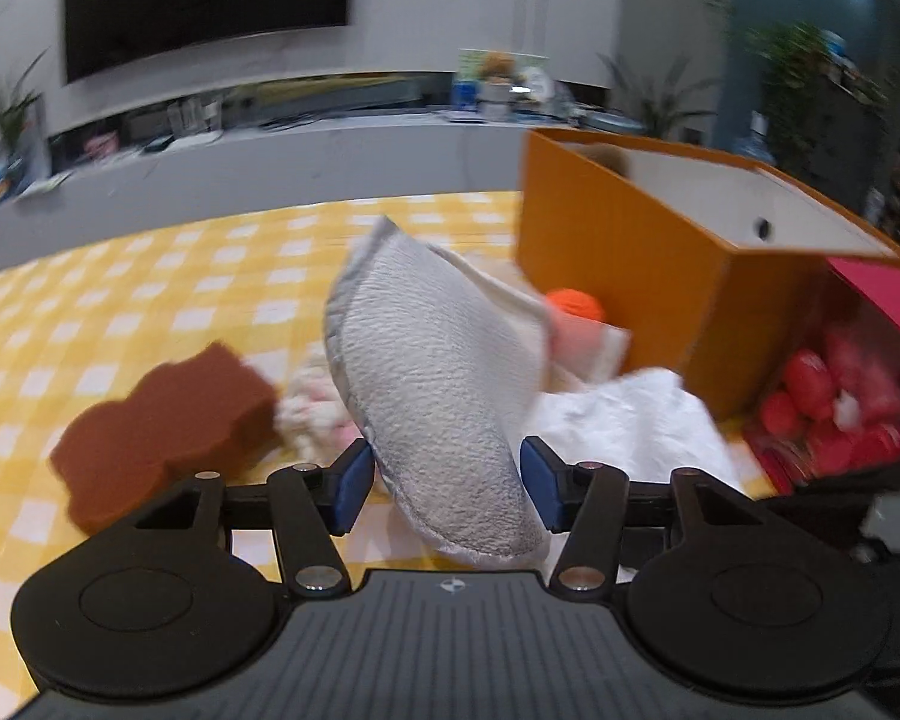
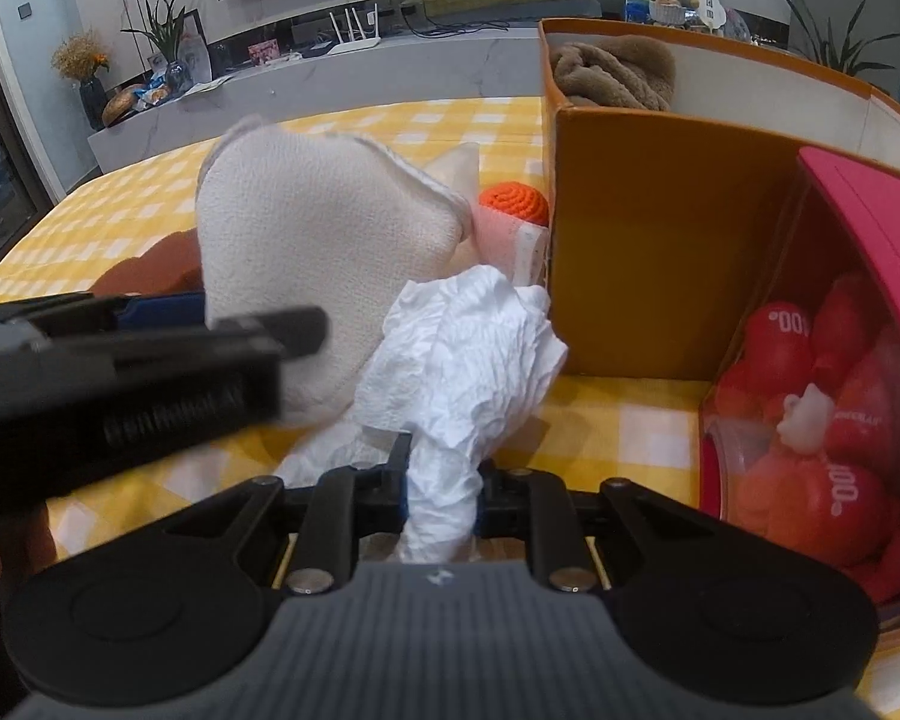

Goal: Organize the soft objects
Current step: 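Lift white cloth with right tool while left tool grasps white round pad, then carry white pad with left tool while right tool carries white cloth to orange box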

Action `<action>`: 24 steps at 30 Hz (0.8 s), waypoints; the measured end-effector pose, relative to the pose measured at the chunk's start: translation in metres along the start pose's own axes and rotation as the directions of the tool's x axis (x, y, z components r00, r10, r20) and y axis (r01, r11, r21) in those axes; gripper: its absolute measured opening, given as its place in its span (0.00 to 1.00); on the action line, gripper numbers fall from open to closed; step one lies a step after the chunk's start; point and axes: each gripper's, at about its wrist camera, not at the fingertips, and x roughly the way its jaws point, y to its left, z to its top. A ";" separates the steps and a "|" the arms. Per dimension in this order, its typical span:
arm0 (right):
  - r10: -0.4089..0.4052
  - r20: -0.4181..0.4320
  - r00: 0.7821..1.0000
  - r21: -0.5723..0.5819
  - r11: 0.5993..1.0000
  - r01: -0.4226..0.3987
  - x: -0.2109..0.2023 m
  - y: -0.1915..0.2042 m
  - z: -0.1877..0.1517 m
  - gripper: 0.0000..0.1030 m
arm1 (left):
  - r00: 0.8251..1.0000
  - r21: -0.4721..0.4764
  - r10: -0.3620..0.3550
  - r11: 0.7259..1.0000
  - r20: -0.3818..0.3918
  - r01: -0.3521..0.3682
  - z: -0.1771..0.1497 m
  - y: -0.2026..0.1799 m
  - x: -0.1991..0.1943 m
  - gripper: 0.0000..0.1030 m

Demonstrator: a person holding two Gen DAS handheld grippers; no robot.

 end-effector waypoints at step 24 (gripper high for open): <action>-0.007 0.087 0.996 -0.032 0.999 0.010 -0.064 0.007 -0.001 0.14 | 0.999 -0.055 -0.045 0.997 0.028 0.047 0.008 0.003 -0.044 0.13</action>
